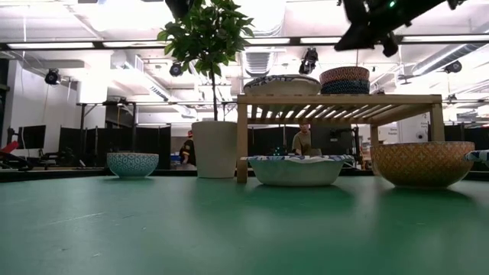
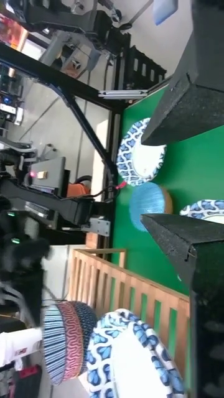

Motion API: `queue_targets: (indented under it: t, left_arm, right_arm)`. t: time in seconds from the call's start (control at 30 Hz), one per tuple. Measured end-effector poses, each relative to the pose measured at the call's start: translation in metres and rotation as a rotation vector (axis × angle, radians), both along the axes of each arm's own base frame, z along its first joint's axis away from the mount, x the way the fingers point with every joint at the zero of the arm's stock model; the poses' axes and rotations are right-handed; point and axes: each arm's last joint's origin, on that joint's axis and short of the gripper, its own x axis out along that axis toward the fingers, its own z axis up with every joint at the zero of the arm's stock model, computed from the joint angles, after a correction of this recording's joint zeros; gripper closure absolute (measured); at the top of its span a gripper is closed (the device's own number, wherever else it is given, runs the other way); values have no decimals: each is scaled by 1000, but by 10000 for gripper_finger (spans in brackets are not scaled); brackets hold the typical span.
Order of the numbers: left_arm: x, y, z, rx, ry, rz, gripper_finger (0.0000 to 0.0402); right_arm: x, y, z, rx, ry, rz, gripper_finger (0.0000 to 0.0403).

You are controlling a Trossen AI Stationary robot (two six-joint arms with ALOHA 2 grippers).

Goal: Place and stack bowls onto a shelf
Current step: Adjust the blue bowl, then stack the top white plate on top of the white plate on the shelf

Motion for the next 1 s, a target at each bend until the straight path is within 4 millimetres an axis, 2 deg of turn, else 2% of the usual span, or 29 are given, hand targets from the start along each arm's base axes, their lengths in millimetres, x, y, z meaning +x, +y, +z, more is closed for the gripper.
queue_targets:
  t: [0.23, 0.5, 0.63, 0.77, 1.0]
  left_arm:
    - [-5, 2, -15, -66, 158, 96, 229]
    - [-19, 3, -42, -68, 458, 167, 229]
    - [-26, 6, -50, -64, 548, 256, 229]
    - [-27, 4, -57, -62, 576, 248, 229]
    - [-20, 0, -66, -61, 555, 231, 229]
  right_arm:
    - [-12, 21, 14, 34, -112, 378, 394]
    - [-9, 50, 14, 133, -138, 803, 394]
    - [-8, 65, 10, 183, -99, 897, 394]
    - [-5, 77, 3, 268, -42, 953, 394]
    - [16, 93, -16, 384, 75, 946, 394]
